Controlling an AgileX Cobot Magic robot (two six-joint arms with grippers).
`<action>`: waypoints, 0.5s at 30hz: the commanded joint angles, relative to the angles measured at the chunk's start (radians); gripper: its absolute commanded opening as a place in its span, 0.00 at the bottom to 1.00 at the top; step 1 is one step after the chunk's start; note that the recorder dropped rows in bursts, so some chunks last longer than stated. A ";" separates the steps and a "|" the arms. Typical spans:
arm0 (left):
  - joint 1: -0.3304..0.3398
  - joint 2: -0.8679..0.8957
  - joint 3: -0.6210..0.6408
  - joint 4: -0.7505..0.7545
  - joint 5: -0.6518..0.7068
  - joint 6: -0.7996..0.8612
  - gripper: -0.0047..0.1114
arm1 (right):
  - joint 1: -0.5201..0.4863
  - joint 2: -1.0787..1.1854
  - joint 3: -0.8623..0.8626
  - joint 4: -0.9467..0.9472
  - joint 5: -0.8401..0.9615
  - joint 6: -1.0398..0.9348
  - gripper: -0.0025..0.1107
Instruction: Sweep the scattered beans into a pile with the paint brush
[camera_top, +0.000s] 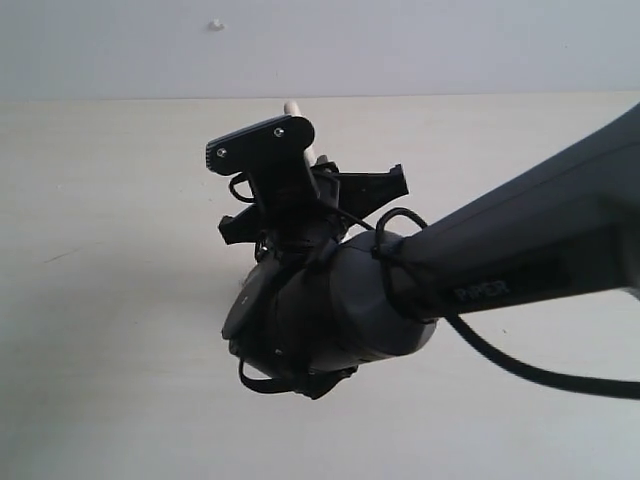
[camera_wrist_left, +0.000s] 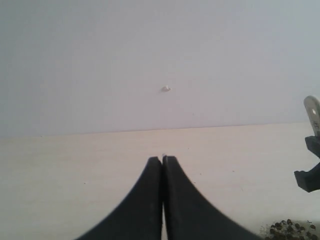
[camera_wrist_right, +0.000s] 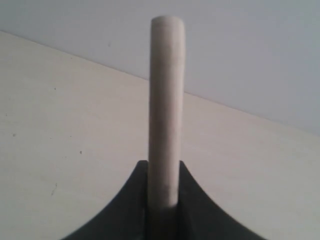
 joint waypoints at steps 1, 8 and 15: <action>-0.005 -0.003 0.003 -0.004 0.003 0.000 0.04 | 0.001 0.024 -0.030 -0.019 -0.028 0.004 0.02; -0.005 -0.003 0.003 -0.004 0.003 0.000 0.04 | 0.001 0.027 -0.030 -0.019 -0.087 0.004 0.02; -0.005 -0.003 0.003 -0.004 0.003 -0.002 0.04 | 0.001 0.031 -0.066 -0.019 -0.130 0.004 0.02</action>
